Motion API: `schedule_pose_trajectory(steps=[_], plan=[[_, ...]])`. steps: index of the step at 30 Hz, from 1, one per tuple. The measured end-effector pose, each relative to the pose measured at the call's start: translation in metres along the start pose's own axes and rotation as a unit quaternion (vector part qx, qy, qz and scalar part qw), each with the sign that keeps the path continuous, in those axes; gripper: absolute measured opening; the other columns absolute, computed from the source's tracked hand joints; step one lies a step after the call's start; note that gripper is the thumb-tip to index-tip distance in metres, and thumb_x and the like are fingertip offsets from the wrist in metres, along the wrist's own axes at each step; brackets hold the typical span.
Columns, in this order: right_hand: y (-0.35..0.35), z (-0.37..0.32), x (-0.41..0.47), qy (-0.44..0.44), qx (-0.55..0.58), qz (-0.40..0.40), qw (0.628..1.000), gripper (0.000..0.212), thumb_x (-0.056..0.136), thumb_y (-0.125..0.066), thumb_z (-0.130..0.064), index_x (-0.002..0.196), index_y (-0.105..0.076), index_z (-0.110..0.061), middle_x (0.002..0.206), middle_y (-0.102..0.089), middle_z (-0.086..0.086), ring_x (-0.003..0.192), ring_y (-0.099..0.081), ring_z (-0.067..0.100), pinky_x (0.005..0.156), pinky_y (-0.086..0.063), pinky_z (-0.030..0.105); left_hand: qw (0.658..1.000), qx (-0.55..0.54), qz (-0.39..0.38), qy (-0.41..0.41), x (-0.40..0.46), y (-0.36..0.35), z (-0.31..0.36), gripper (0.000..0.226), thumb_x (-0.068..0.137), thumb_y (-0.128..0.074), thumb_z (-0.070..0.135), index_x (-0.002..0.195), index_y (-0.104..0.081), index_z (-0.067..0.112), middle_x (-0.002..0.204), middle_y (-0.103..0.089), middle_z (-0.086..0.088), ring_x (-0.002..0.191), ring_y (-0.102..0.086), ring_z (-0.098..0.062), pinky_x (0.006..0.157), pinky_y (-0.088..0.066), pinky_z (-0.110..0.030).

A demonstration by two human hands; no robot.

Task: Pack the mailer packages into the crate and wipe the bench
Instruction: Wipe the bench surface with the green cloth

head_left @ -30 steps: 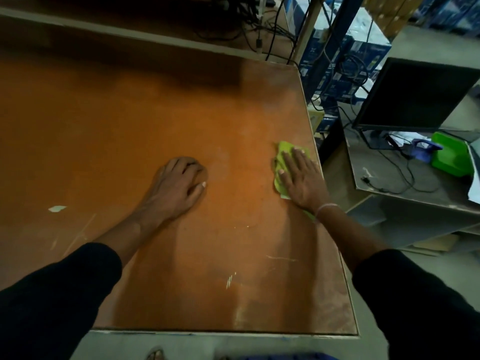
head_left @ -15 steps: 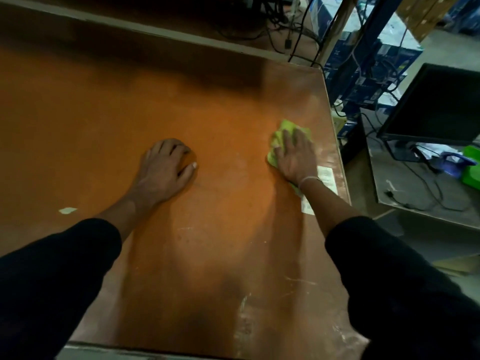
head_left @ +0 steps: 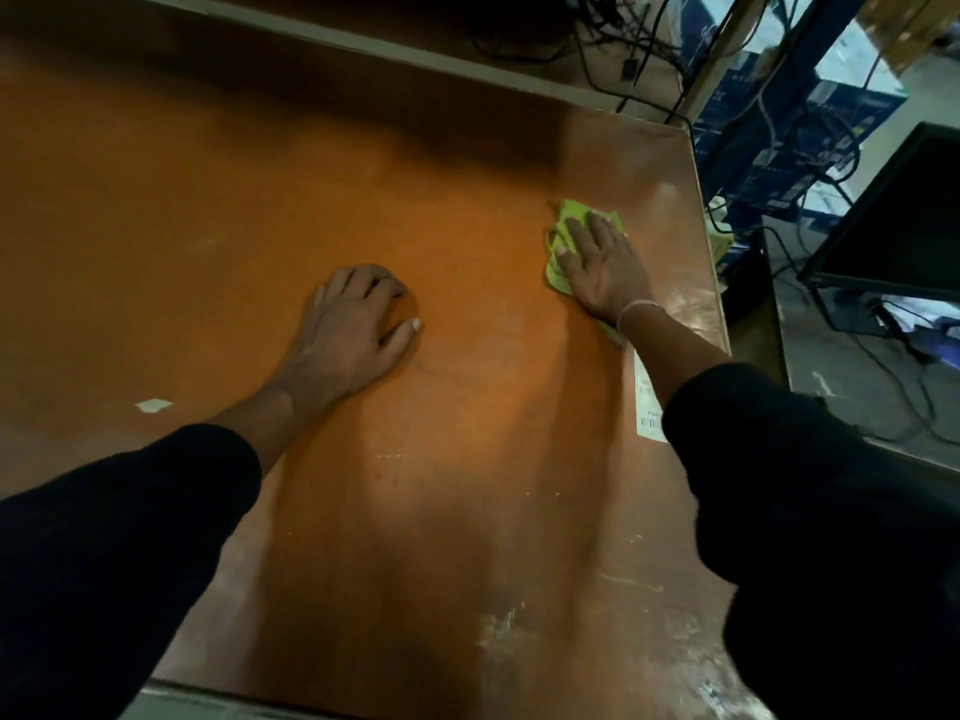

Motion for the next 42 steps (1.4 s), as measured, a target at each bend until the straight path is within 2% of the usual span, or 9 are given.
schedule_pose_trajectory(steps=[3,8,13,17,22,27,32,36,42], plan=[[0.0,-0.005,-0.012,-0.116,-0.028,0.011,0.993,0.069,0.102,-0.013,-0.054,0.16,-0.016,-0.017,0.167,-0.012,0.016,0.155,-0.009,0.033,0.125,-0.011,0.048,1.0,0.002,0.001,0.002,0.0,0.0,0.001,0.054,0.1,-0.037,0.058,0.132,-0.056,0.019,0.136,-0.05,-0.004,0.125,-0.046,-0.03,0.097,-0.042,-0.048],[-0.007,-0.054,-0.069,0.099,0.011,-0.003,0.995,0.074,0.098,-0.007,-0.062,0.16,-0.018,-0.024,0.168,-0.012,0.008,0.156,-0.007,0.026,0.126,-0.009,0.045,1.0,0.006,-0.008,0.01,-0.001,0.003,0.003,0.051,0.101,-0.034,0.054,0.132,-0.055,0.019,0.137,-0.05,-0.003,0.125,-0.046,-0.03,0.099,-0.042,-0.048],[-0.001,-0.03,-0.112,-0.11,-0.005,0.029,0.994,0.072,0.101,-0.005,-0.057,0.161,-0.015,-0.019,0.167,-0.009,0.013,0.156,-0.004,0.029,0.126,-0.008,0.047,1.0,-0.008,-0.013,0.013,-0.004,0.011,0.008,0.049,0.1,-0.034,0.049,0.129,-0.058,0.017,0.133,-0.053,-0.007,0.121,-0.048,-0.033,0.098,-0.043,-0.049],[-0.005,-0.081,-0.151,0.079,0.009,0.021,0.997,0.067,0.101,-0.012,-0.055,0.16,-0.02,-0.024,0.168,-0.013,0.008,0.156,-0.007,0.024,0.126,-0.01,0.045,0.999,-0.014,-0.022,0.017,-0.006,0.011,0.009,0.045,0.103,-0.038,0.046,0.129,-0.058,0.015,0.135,-0.052,-0.008,0.124,-0.046,-0.032,0.102,-0.041,-0.049],[-0.003,-0.061,-0.176,-0.171,-0.001,0.037,0.985,0.067,0.102,-0.012,-0.053,0.16,-0.017,-0.019,0.168,-0.011,0.012,0.155,-0.006,0.029,0.126,-0.006,0.046,1.0,-0.028,0.01,-0.002,-0.012,0.016,0.01,0.038,0.104,-0.047,0.036,0.127,-0.06,0.009,0.13,-0.057,-0.012,0.118,-0.05,-0.034,0.095,-0.043,-0.046],[-0.008,-0.117,-0.216,0.03,0.008,0.006,1.0,0.066,0.103,-0.012,-0.055,0.161,-0.014,-0.024,0.169,-0.008,0.007,0.156,-0.001,0.023,0.126,-0.006,0.045,0.999,-0.016,-0.011,-0.028,-0.031,0.025,-0.005,0.048,0.097,-0.041,0.042,0.127,-0.06,0.01,0.13,-0.056,-0.013,0.116,-0.052,-0.037,0.091,-0.047,-0.048],[-0.006,-0.123,-0.245,-0.159,-0.003,0.032,0.987,0.067,0.102,-0.015,-0.052,0.16,-0.017,-0.019,0.168,-0.01,0.012,0.156,-0.004,0.028,0.126,-0.006,0.046,1.0,0.01,-0.004,-0.013,-0.062,0.038,-0.05,0.041,0.101,-0.046,0.04,0.128,-0.059,0.012,0.132,-0.055,-0.013,0.118,-0.051,-0.037,0.092,-0.047,-0.051],[-0.011,-0.179,-0.284,0.044,0.011,0.017,0.999,0.063,0.104,-0.016,-0.053,0.161,-0.015,-0.025,0.168,-0.008,0.005,0.156,-0.001,0.022,0.126,-0.006,0.044,1.0,0.015,-0.007,0.015,-0.075,0.041,-0.075,0.04,0.103,-0.046,0.04,0.128,-0.059,0.012,0.133,-0.054,-0.014,0.12,-0.049,-0.038,0.095,-0.044,-0.052],[-0.014,-0.187,-0.311,-0.156,-0.008,0.053,0.986,0.067,0.103,-0.011,-0.053,0.16,-0.016,-0.018,0.167,-0.012,0.013,0.156,-0.006,0.028,0.125,-0.013,0.049,0.999,0.01,0.003,0.034,-0.078,0.044,-0.067,0.037,0.101,-0.051,0.033,0.126,-0.06,0.008,0.132,-0.055,-0.018,0.119,-0.049,-0.039,0.097,-0.041,-0.052]])
Point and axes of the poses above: each hand's wrist, its own x-axis towards the middle knuckle, its own y-axis out of the back of the hand, z = x × y, the point moved 5 cm from there along x, towards the middle knuckle
